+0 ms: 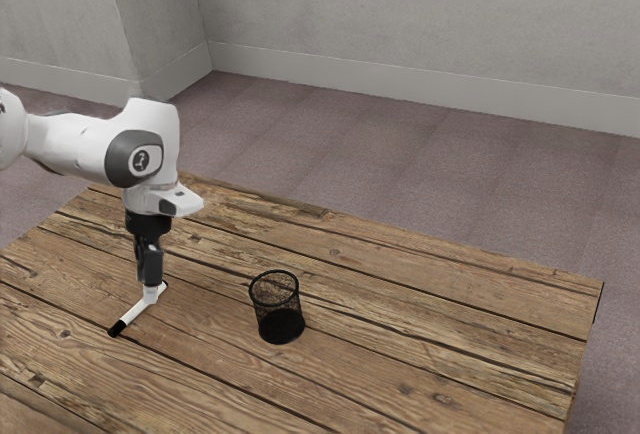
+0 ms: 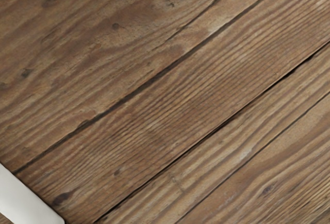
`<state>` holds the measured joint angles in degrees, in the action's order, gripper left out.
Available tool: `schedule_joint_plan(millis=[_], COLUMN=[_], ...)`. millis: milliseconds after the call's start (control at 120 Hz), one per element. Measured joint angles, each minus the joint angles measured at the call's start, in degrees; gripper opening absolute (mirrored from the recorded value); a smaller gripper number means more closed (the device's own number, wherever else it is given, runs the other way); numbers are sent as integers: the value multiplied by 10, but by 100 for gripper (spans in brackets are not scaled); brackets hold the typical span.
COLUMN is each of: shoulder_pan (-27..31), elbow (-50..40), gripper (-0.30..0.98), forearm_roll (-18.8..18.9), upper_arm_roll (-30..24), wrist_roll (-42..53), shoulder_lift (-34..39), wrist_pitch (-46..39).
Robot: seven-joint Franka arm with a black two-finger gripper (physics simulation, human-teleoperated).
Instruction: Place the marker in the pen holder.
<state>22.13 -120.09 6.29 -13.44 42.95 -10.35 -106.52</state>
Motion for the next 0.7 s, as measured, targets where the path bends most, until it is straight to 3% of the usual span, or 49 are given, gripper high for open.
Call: schedule_joint_plan(millis=[200,400,700], shoulder_pan=[29,56,69], elbow=[-28,-33,-42], gripper=[69,67,43], forearm_roll=[-35,-53,-70], upper_arm_roll=[-1,0,0], wrist_roll=[-12,-29,-69], shoulder_lift=[-19,-23,-28], wrist_pitch=[-116,-172,-197])
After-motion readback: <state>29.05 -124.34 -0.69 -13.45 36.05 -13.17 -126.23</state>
